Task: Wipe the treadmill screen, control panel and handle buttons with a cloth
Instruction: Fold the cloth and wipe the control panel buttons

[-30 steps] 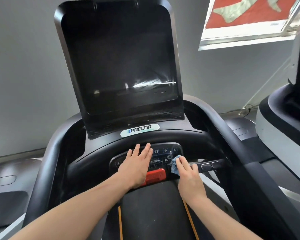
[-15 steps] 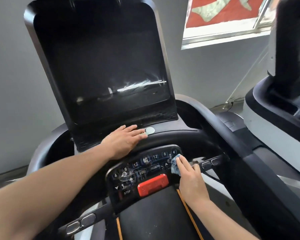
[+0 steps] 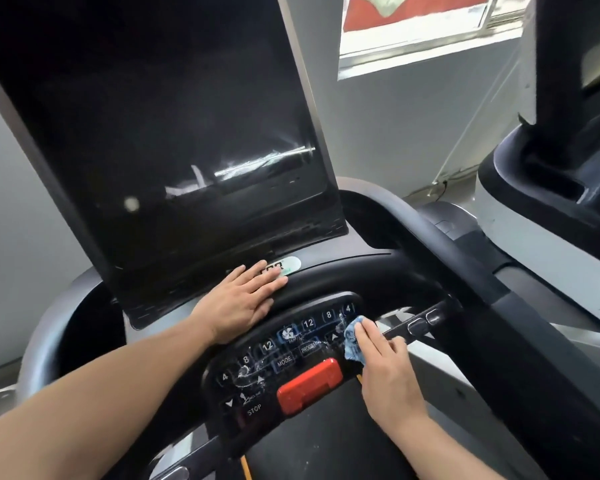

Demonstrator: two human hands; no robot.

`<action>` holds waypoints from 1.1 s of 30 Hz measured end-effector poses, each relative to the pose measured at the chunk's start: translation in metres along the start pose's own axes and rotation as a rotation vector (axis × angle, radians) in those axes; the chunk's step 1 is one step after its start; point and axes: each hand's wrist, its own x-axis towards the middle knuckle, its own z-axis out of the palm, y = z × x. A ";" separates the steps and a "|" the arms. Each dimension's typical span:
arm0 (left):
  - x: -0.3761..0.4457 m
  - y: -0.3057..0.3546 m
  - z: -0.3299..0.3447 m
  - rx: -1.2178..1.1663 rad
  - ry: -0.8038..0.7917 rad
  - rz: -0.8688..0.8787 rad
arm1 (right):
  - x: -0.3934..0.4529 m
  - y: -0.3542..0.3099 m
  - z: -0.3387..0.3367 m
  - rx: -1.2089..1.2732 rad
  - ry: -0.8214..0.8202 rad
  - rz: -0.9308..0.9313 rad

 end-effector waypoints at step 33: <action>0.000 -0.008 0.013 -0.057 0.146 0.031 | 0.014 -0.009 0.011 -0.046 -0.076 0.298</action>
